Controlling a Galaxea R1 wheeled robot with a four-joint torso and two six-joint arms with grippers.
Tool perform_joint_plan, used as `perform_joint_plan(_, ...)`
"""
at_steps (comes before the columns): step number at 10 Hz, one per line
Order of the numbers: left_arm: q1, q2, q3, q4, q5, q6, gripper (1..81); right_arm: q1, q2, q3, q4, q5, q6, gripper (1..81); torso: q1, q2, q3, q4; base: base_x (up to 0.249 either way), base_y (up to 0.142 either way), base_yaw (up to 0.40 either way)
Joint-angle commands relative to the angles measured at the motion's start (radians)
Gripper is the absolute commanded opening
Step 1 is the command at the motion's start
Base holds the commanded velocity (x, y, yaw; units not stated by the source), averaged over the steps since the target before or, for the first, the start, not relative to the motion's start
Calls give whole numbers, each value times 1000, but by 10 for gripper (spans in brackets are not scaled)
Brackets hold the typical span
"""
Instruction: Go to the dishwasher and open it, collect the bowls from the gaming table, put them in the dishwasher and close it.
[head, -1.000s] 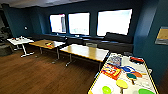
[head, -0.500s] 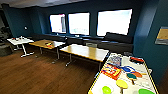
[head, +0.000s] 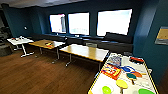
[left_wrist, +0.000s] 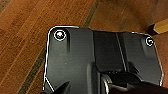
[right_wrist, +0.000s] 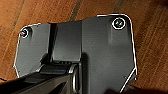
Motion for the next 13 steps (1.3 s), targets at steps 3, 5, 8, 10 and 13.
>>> perform_joint_plan(3, -56, -6, 0, -1, 51, 0, 811, 47, -1, 0, 0, -45, -2, 811, 0, 0, 0, 0, 0, 0, -363)
perform_joint_plan(5, -56, -5, 0, 2, 51, 0, 811, 47, -1, -1, 2, -45, -2, 811, 0, 0, 0, 0, 0, 0, -394)
perform_joint_plan(8, -56, -5, 0, -1, 51, 0, 811, 46, 0, 0, 5, -45, -1, 811, 0, 0, 0, 0, 0, 0, -396)
perform_joint_plan(10, -56, -5, 0, -5, 51, 0, 811, 47, 2, 0, 6, -45, -1, 811, 0, 0, 0, 0, 0, -148, -198)
perform_joint_plan(13, -56, -3, 0, -7, 51, -3, 811, 47, 3, 0, 3, -45, -1, 811, 0, 0, 0, 0, 0, -76, 0)
